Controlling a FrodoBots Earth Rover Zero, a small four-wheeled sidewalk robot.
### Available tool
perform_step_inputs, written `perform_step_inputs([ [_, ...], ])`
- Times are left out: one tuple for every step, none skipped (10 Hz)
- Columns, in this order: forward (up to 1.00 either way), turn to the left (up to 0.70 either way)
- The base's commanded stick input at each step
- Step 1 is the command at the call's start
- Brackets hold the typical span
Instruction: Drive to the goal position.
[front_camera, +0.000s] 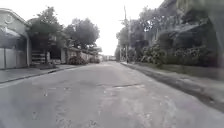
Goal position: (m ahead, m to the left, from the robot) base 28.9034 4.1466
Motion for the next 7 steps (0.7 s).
perform_step_inputs([
  [1.00,-0.39],
  [1.00,0.01],
  [1.00,0.01],
  [1.00,0.01],
  [1.00,0.01],
  [1.00,0.01],
  [1.00,0.01],
])
